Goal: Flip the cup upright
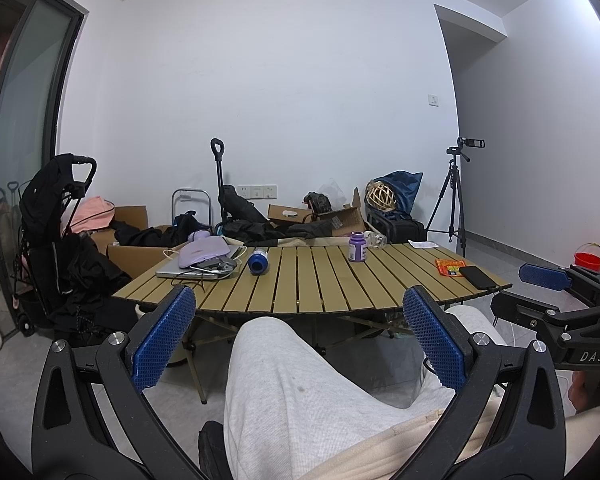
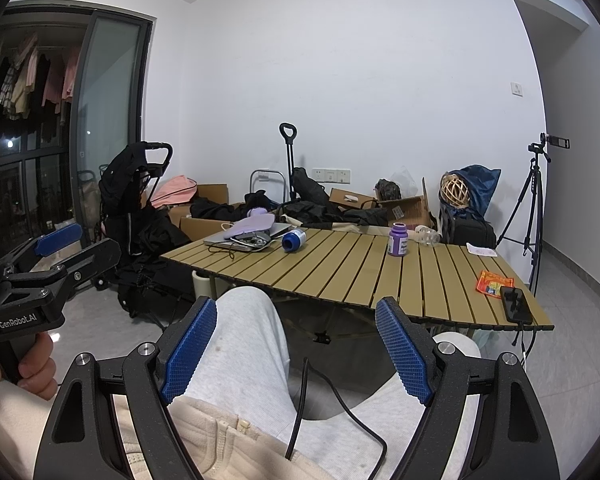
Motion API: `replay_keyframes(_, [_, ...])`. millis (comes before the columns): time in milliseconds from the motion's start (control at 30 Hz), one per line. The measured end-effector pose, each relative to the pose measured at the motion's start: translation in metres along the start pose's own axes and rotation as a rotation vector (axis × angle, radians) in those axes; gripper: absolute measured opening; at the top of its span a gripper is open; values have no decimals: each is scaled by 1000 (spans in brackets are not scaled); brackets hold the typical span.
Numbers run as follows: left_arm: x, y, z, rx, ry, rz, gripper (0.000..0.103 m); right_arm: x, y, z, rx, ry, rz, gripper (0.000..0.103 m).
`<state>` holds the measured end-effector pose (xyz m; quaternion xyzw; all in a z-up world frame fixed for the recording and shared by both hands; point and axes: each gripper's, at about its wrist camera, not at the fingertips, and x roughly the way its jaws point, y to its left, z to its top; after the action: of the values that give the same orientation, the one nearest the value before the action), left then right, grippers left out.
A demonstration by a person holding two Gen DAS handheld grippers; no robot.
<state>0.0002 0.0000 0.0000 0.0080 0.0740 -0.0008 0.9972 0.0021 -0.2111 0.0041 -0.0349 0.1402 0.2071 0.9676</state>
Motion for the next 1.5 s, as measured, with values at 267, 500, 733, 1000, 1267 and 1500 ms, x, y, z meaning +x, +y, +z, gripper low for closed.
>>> replay_keyframes(267, [0, 0, 0, -1, 1, -2, 103, -1, -2, -3, -1, 0, 1, 86])
replay_keyframes(500, [49, 18, 5, -18, 95, -55, 103, 32, -4, 15, -35, 52, 64, 86])
replay_keyframes(733, [173, 62, 17, -48, 237, -8, 103, 157, -11, 56, -130, 164, 158, 86])
replay_keyframes(1000, [308, 126, 18, -245, 345, 102, 103, 322, -50, 93, -36, 306, 232, 86])
replay_keyframes(1267, [429, 162, -2, -150, 334, 182, 103, 498, -50, 97, -62, 381, 161, 86])
replay_keyframes(1500, [517, 201, -3, -157, 420, 146, 103, 643, -18, 95, 2, 462, 219, 86])
